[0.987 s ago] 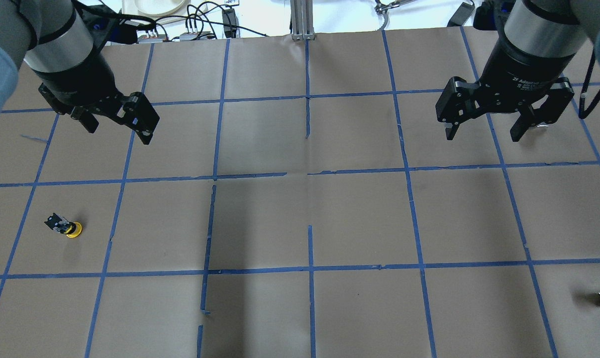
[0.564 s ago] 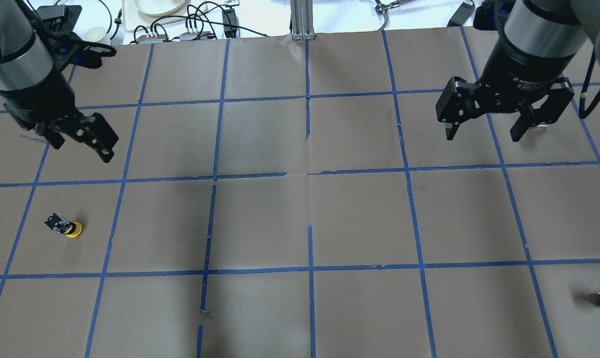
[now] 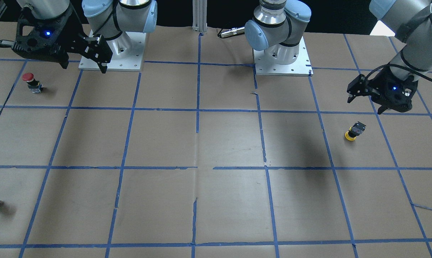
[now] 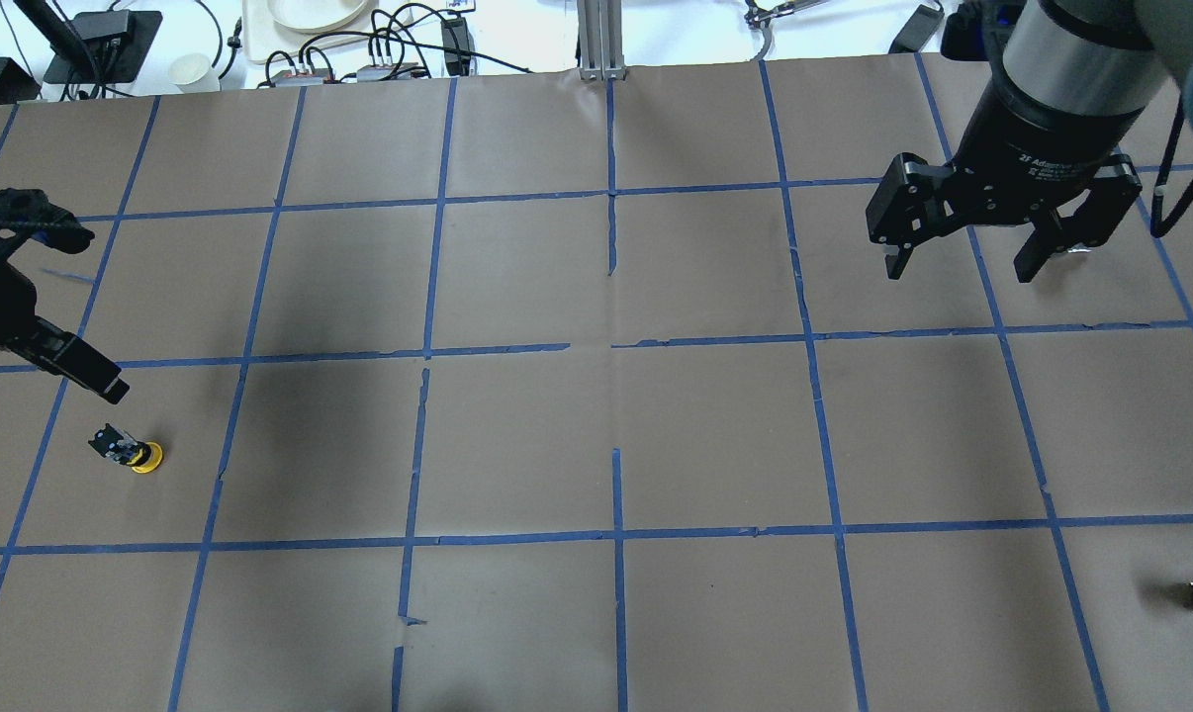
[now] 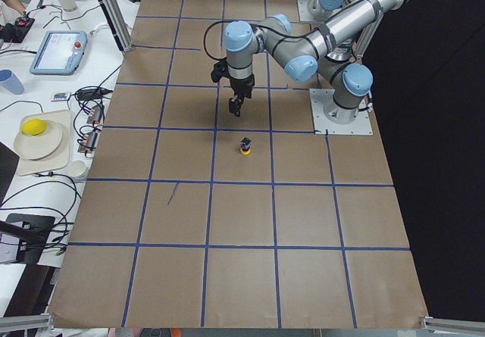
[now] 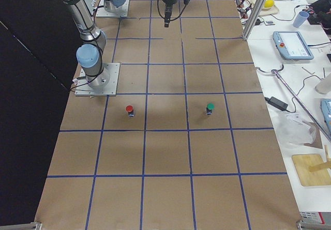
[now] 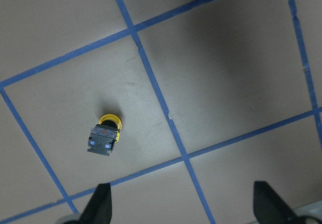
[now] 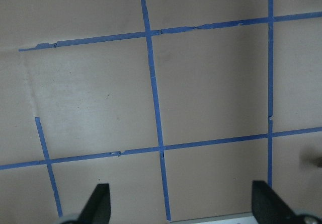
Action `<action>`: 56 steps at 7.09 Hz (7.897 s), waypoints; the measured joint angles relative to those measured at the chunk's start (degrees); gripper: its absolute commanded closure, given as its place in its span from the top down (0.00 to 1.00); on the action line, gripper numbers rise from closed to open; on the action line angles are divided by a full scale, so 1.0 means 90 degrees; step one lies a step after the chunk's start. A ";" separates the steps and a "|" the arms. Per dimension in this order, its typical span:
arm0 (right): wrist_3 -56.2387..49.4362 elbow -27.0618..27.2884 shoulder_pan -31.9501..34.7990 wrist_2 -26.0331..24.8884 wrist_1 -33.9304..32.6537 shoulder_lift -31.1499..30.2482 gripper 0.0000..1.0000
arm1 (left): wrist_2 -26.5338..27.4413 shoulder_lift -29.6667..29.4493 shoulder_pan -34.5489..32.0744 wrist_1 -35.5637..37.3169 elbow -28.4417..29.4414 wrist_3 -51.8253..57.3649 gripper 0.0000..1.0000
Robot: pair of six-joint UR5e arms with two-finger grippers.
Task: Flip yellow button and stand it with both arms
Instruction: 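Close the left gripper on the yellow button's body, then lift the yellow button with the left gripper and raise it high, then move the right gripper toward the yellow cap held by the left gripper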
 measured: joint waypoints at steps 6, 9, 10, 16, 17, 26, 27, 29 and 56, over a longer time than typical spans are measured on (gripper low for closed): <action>0.0011 0.0007 0.0000 0.0068 0.0000 0.0007 1.00 | -0.0719 -0.0895 0.0961 0.1936 -0.0920 0.1397 0.99; 0.0009 0.0009 0.0000 0.0039 0.0000 0.0009 1.00 | -0.0600 -0.1007 0.0956 0.2274 -0.1114 0.1439 0.98; 0.0011 0.0010 0.0000 0.0037 0.0000 0.0009 1.00 | -0.0484 -0.1028 0.0952 0.2317 -0.1150 0.1422 0.98; 0.0007 0.0019 0.0000 0.0034 -0.0011 0.0025 1.00 | -0.0327 -0.1066 0.0949 0.2506 -0.1335 0.1317 0.40; 0.0008 0.0019 0.0000 0.0049 -0.0016 0.0026 1.00 | -0.0306 -0.1067 0.0943 0.2511 -0.1322 0.1276 0.32; 0.1522 -0.0015 -0.0049 0.0305 -0.0681 0.0254 1.00 | -0.1217 0.0275 -0.0351 0.0290 -0.0994 -0.0703 0.29; 0.2141 -0.0042 -0.0119 0.0974 -0.0696 0.0354 1.00 | -0.1768 0.0405 -0.0718 -0.0530 -0.0751 -0.1156 0.29; 0.3100 -0.0094 -0.0378 0.2439 -0.0674 0.0617 1.00 | -0.3072 0.0494 -0.1567 -0.1936 0.0032 -0.2351 0.29; 0.6008 0.0326 -0.0391 0.7553 0.0542 0.0042 0.92 | -0.9931 0.0425 -0.3318 -0.2397 0.0944 -0.6066 0.23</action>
